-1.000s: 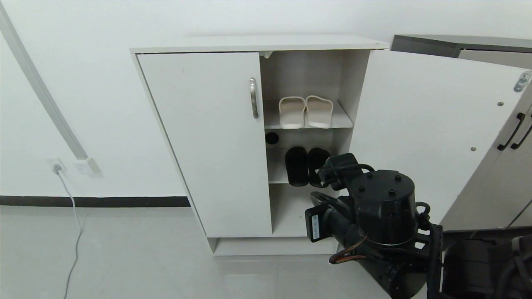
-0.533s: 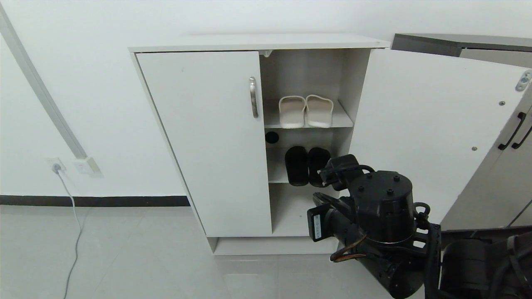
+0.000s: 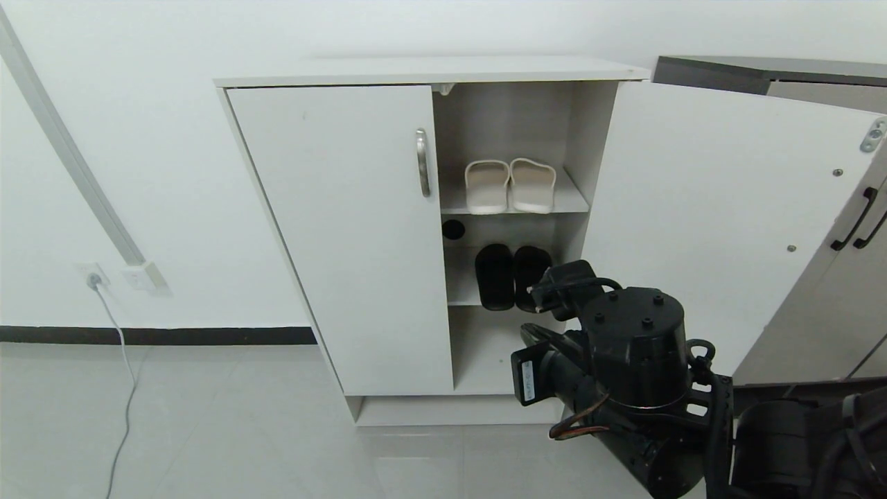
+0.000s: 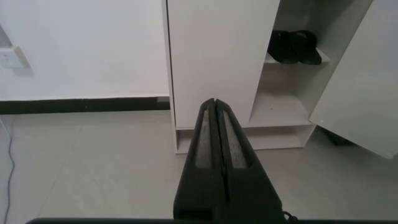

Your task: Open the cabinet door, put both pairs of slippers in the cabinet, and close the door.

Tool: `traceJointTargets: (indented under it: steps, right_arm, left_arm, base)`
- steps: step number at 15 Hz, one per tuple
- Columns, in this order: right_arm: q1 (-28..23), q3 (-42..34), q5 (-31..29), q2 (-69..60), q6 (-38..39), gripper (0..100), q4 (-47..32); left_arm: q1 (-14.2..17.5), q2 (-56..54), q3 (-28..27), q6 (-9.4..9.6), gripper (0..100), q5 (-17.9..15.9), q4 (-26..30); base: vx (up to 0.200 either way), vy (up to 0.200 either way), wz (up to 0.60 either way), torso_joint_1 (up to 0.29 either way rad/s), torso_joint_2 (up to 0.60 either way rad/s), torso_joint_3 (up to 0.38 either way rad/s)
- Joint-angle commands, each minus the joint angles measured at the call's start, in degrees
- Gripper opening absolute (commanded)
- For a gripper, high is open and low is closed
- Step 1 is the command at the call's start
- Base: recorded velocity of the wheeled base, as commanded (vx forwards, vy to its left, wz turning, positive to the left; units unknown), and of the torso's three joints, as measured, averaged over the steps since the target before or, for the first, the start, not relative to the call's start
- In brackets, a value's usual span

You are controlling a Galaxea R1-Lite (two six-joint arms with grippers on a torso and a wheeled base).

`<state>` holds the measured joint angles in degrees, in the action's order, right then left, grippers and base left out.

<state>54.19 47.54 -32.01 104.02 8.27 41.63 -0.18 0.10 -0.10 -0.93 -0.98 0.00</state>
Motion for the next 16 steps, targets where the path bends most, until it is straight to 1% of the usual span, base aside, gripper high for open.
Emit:
traceJointTargets:
  steps: [1,3,6,10,16]
  right_arm:
    - [-0.05,0.01,0.02,0.39,0.00,0,0.03]
    - [-0.13,0.01,0.02,0.39,0.00,0,0.03]
    - [-0.22,0.09,0.02,0.48,0.00,0,-0.06]
    - [-0.22,0.01,0.02,0.48,0.00,0,-0.06]
    - [-0.22,0.01,0.02,0.48,-0.09,0,-0.06]
  left_arm:
    - [0.01,-0.01,0.01,-0.04,0,0.01,0.00]
    - [0.01,-0.01,0.01,-0.04,0,0.01,0.00]
    - [0.01,-0.01,0.01,-0.04,0,0.01,0.00]
    - [0.01,-0.01,0.01,-0.04,0,0.01,0.00]
    - [0.01,-0.01,0.01,0.05,0,0.01,0.00]
  base:
    - [0.000,0.000,0.00,0.000,0.00,0.000]
    - [0.000,0.000,0.00,0.001,-0.08,-0.096]
    - [0.000,0.000,0.00,0.012,-0.20,-0.333]
    - [0.000,0.000,0.00,0.055,-0.52,-0.364]
    - [0.000,0.000,0.00,0.125,-0.46,-0.341]
